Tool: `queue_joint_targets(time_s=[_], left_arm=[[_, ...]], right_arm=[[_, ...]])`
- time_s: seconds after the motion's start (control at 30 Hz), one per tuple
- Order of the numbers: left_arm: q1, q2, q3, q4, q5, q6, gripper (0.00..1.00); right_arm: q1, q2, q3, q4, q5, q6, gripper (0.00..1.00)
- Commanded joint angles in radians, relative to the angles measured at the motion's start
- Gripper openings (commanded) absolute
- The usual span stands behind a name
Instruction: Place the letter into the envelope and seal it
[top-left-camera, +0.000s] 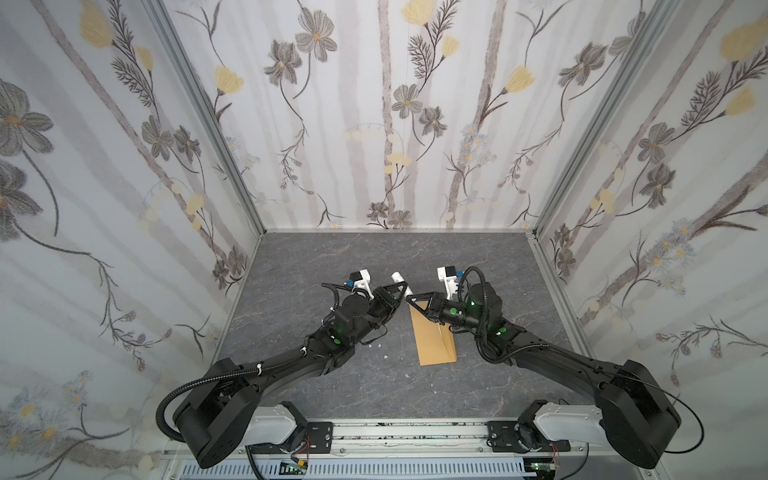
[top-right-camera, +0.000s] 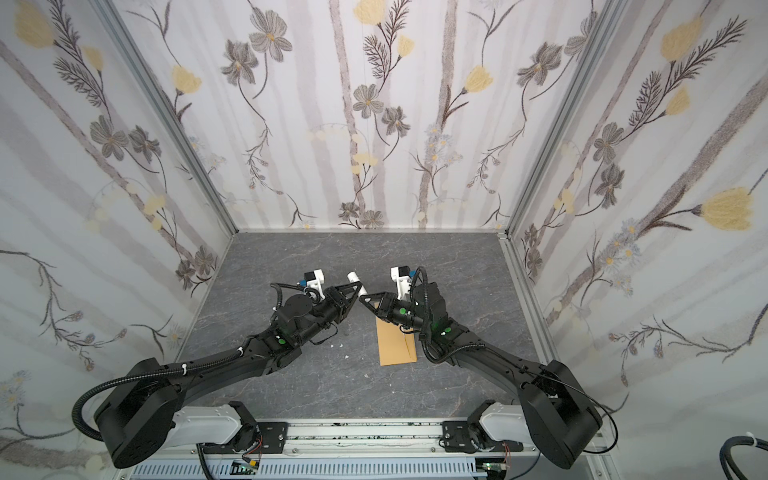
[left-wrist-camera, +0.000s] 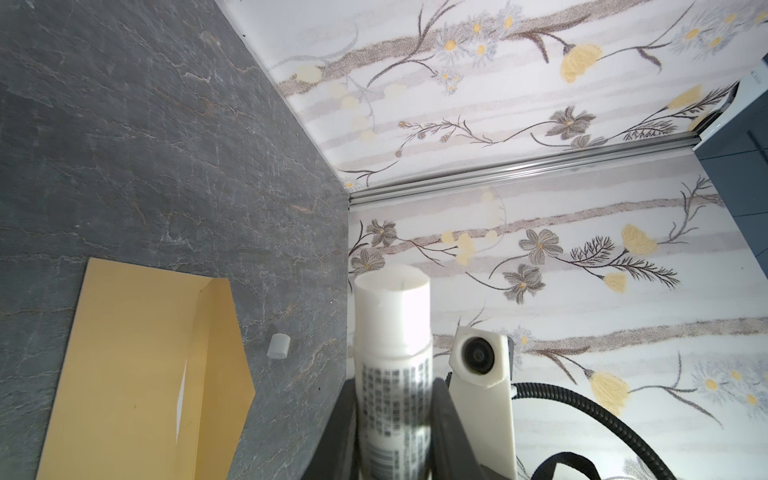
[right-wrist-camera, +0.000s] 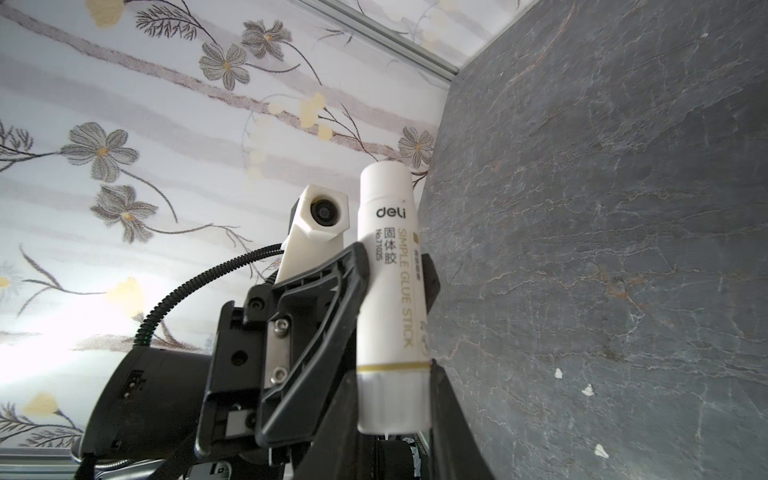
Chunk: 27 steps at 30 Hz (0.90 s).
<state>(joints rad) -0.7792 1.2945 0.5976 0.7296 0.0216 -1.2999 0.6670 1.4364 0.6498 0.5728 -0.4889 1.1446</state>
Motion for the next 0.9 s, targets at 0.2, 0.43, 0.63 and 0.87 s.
queue_joint_targets(time_s=[0.2,0.43,0.63,0.87], left_arm=[[-0.031,0.013,-0.048,0.193,0.091,0.038,0.00],[-0.035,-0.003,-0.073,0.215,0.061,0.030,0.00],[-0.013,0.016,0.004,0.014,0.079,-0.048,0.00],[0.070,0.012,0.089,-0.248,0.181,-0.106,0.00]], right_arm=[[-0.005,0.044,-0.031,0.285,-0.032,0.185,0.16],[-0.005,0.061,-0.044,0.324,-0.043,0.194,0.18],[-0.003,0.013,0.018,0.094,0.023,-0.037,0.44],[0.072,-0.162,0.083,-0.390,0.441,-0.483,0.52]])
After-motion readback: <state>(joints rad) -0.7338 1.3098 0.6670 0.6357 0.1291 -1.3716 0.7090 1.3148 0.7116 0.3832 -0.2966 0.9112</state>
